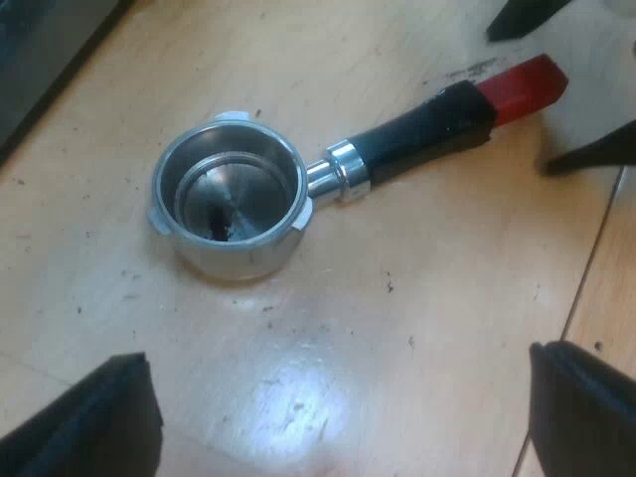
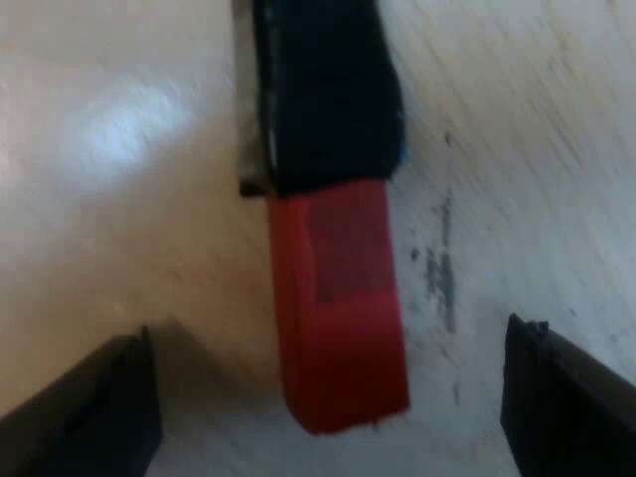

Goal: Grind coffee beans and then tamp

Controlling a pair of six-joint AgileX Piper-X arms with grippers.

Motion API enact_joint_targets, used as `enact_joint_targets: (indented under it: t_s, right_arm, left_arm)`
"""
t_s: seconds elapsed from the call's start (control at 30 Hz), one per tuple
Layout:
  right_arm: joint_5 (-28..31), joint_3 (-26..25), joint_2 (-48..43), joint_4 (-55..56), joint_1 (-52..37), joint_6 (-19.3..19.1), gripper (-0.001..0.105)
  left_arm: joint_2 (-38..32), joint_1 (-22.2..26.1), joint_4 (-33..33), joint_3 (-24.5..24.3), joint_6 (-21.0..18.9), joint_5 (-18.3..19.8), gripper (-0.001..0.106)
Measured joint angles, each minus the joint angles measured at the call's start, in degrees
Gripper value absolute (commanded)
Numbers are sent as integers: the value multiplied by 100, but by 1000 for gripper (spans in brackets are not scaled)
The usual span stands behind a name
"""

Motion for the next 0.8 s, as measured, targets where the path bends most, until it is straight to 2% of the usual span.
enact_joint_targets:
  t_s: [0.13, 0.23, 0.3, 0.43, 0.5, 0.63, 0.73, 0.8]
  right_arm:
    - [12, -338, -203, 559, 0, 0, 75]
    - [10, -595, -503, 660, 0, -101, 75]
    - [10, -810, -776, 660, 0, -126, 74]
    - [10, -1007, -1191, 435, 0, -122, 74]
    - [10, -1007, -1466, 55, 0, -171, 74]
    - [10, -1007, -1629, -504, 0, -433, 74]
    - [10, -1007, -1627, -911, 0, -749, 74]
    - [-102, -916, -1627, -1412, 0, -1023, 74]
  left_arm:
    - [-277, 0, 130, -12, 0, -71, 78]
    - [-471, 0, 402, -85, 0, -270, 78]
    - [-553, 0, 628, -178, 0, -565, 78]
    - [-560, 0, 892, -423, -72, -908, 78]
    - [-560, 0, 1000, -646, -365, -1258, 78]
    - [-560, 0, 1028, -995, -762, -1430, 78]
    - [-560, 0, 1063, -1219, -990, -1677, 78]
    - [-511, 0, 1250, -1392, -1094, -2028, 78]
